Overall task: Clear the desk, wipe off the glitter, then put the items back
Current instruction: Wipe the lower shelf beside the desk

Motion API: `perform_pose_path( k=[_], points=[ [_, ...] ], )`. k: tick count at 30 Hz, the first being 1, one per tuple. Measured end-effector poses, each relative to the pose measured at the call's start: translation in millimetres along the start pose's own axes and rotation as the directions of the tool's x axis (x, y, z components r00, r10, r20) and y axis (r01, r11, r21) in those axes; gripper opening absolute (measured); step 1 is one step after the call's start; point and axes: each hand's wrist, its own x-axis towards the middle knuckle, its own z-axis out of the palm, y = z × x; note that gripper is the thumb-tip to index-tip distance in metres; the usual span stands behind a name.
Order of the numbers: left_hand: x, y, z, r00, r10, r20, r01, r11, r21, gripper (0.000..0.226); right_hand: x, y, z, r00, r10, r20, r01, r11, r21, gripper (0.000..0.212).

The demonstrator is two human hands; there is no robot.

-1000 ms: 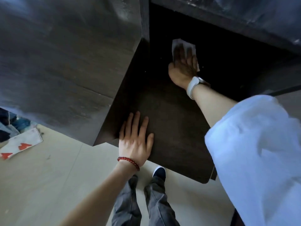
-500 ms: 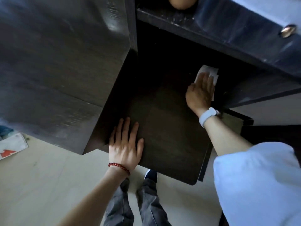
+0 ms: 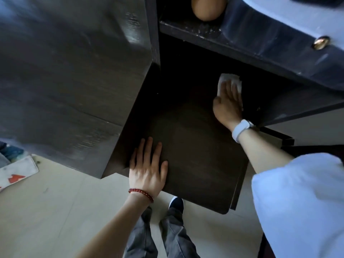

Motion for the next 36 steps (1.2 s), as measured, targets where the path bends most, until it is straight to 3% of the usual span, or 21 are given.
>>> perform_pose_path(
  k=[6,9,11,13,15,18,22,27,30,32,36],
  points=[
    [0,-1,3,0.999,0.025,-0.023,-0.025,1.0,0.004,0.052,33,-94,18,0.957,-0.265,0.115,0.271,0.962,-0.039,0.058],
    [0,0,2,1.0,0.023,-0.01,-0.023,1.0,0.002,0.052,11,-94,31,0.923,-0.376,0.079,0.382,0.921,-0.08,0.06],
    [0,1,1,1.0,0.013,0.003,-0.013,1.0,-0.001,0.052,-25,-79,42,0.859,-0.511,0.041,0.512,0.854,-0.094,0.063],
    [1,0,-2,1.0,0.018,0.013,-0.017,1.0,-0.025,0.051,-55,-77,50,0.781,-0.613,0.119,0.623,0.776,-0.096,0.063],
    [0,-2,-7,0.999,0.042,0.024,-0.04,0.997,-0.071,0.05,-64,-83,52,0.755,-0.629,0.187,0.65,0.754,-0.09,0.064],
    [-7,-8,-15,0.997,0.073,0.012,-0.072,0.992,-0.1,0.048,-56,-89,47,0.743,-0.647,0.169,0.668,0.732,-0.135,0.06],
    [-30,-18,-20,0.996,0.085,-0.021,-0.087,0.988,-0.129,0.045,-75,-98,56,0.823,-0.548,0.152,0.564,0.819,-0.106,0.06],
    [-82,-37,-27,0.993,-0.119,-0.007,0.116,0.973,-0.198,0.041,-159,-94,94,0.688,-0.716,0.122,0.726,0.682,-0.092,0.059],
    [-102,-46,-28,0.972,-0.229,0.059,0.236,0.95,-0.206,0.042,-195,-91,109,0.672,-0.728,0.137,0.74,0.666,-0.093,0.061],
    [-103,-45,-31,0.969,-0.231,0.09,0.245,0.947,-0.208,0.043,-208,-78,111,0.659,-0.74,0.132,0.752,0.65,-0.109,0.049],
    [-87,-26,-36,0.982,-0.119,0.148,0.145,0.973,-0.182,0.049,-234,-8,100,0.743,-0.656,0.133,0.668,0.736,-0.11,0.058]
  ],
)
